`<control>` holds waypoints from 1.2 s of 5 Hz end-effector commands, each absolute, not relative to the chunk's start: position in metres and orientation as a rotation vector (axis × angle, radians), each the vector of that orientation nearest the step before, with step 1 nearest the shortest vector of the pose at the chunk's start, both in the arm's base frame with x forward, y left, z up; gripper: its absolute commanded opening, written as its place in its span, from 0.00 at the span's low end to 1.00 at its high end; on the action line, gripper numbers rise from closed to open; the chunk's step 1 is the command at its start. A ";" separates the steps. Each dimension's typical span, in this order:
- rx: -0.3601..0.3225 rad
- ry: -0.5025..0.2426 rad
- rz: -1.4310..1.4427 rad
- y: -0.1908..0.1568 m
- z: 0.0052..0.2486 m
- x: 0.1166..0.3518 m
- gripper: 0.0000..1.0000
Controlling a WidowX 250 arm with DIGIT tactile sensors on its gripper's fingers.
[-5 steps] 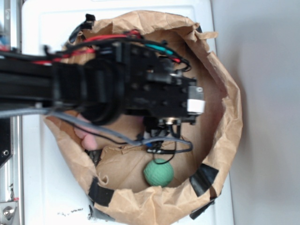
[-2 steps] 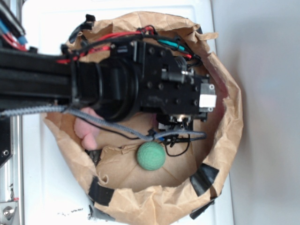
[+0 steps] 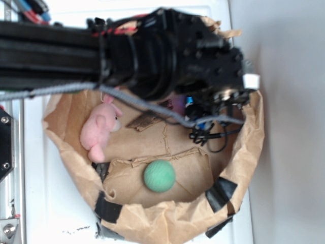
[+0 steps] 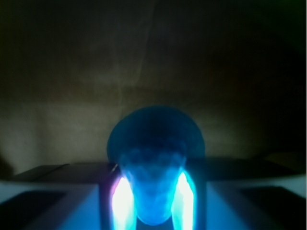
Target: Grab the wood chip.
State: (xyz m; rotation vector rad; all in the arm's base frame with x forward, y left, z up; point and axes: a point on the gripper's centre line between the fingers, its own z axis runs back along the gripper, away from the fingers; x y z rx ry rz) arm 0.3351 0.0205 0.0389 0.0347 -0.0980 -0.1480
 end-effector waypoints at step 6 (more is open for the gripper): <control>-0.027 -0.075 0.077 0.030 0.039 0.304 1.00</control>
